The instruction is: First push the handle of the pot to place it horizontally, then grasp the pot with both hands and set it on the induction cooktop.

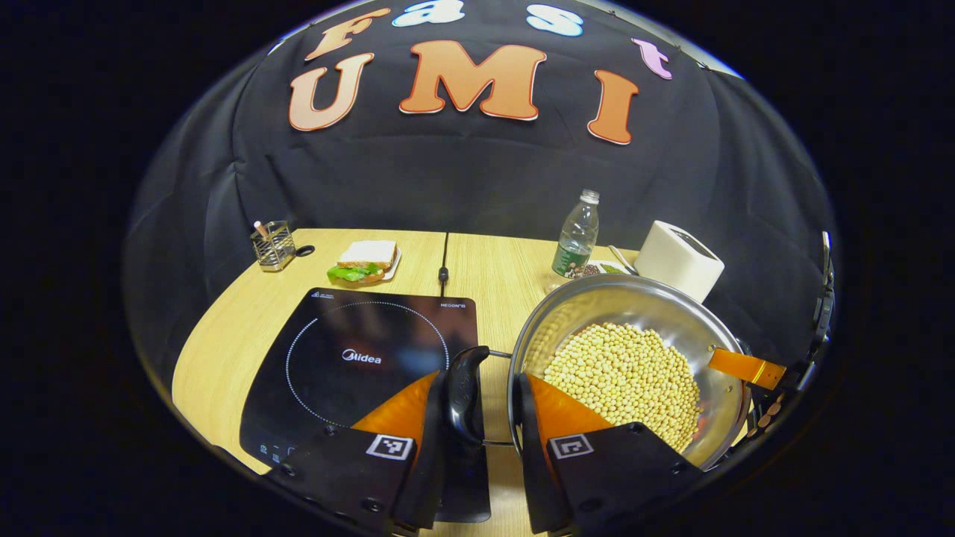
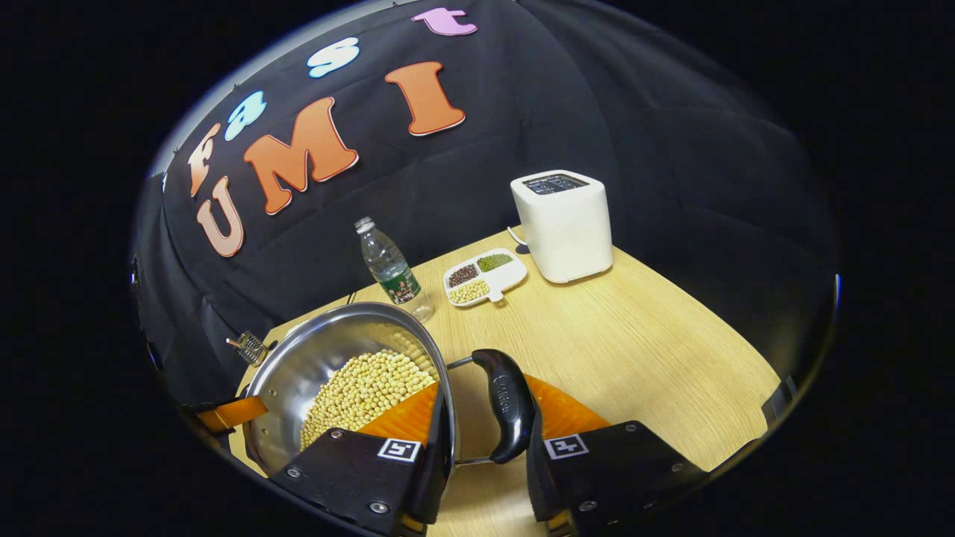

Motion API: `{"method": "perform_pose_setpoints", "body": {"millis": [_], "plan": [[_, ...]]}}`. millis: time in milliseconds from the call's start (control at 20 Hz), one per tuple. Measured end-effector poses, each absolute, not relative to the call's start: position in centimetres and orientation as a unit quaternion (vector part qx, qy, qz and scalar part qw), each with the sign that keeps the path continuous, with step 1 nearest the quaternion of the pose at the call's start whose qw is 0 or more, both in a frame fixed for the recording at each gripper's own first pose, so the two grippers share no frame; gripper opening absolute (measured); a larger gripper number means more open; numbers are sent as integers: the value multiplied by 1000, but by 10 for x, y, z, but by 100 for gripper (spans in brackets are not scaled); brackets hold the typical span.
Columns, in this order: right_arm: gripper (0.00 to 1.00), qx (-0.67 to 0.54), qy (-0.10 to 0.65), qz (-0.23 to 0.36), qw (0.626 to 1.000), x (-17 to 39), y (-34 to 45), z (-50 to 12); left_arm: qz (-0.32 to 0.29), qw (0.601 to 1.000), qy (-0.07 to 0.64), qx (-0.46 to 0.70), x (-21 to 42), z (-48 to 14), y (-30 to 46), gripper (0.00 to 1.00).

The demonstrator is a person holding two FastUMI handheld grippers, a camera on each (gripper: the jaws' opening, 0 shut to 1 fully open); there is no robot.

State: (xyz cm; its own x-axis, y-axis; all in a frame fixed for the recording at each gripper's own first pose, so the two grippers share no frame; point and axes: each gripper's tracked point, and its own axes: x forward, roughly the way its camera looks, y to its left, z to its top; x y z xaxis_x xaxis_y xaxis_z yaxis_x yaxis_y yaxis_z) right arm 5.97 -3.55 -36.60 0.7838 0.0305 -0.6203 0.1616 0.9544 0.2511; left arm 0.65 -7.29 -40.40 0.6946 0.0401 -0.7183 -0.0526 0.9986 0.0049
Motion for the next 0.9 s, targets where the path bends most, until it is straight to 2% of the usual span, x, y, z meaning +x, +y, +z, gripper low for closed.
{"method": "perform_pose_setpoints", "body": {"millis": [50, 100, 150, 300, 500, 600, 650, 750, 900], "plan": [[46, 145, 324, -35, 934, 60, -32, -362, 25, 922, 387, -10, 7, -400, -71, 53], [41, 143, 322, -34, 935, 61, -30, -358, 24, 923, 384, -11, 7, -397, -68, 52], [46, 142, 320, -34, 936, 61, -27, -353, 23, 924, 382, -11, 8, -392, -66, 55], [46, 140, 312, -31, 939, 65, -17, -340, 21, 928, 371, -11, 12, -379, -57, 49], [46, 136, 305, -28, 942, 69, 0, -324, 23, 931, 364, -12, 18, -363, -42, 52], [46, 136, 304, -25, 943, 72, 9, -317, 26, 932, 360, -10, 20, -355, -32, 52], [46, 137, 303, -23, 943, 72, 16, -315, 28, 933, 358, -10, 20, -352, -26, 49], [46, 137, 298, -19, 945, 74, 27, -306, 33, 935, 352, -15, 21, -343, -15, 52], [46, 132, 293, -11, 947, 77, 46, -296, 40, 938, 343, -25, 21, -334, 1, 52]]}}
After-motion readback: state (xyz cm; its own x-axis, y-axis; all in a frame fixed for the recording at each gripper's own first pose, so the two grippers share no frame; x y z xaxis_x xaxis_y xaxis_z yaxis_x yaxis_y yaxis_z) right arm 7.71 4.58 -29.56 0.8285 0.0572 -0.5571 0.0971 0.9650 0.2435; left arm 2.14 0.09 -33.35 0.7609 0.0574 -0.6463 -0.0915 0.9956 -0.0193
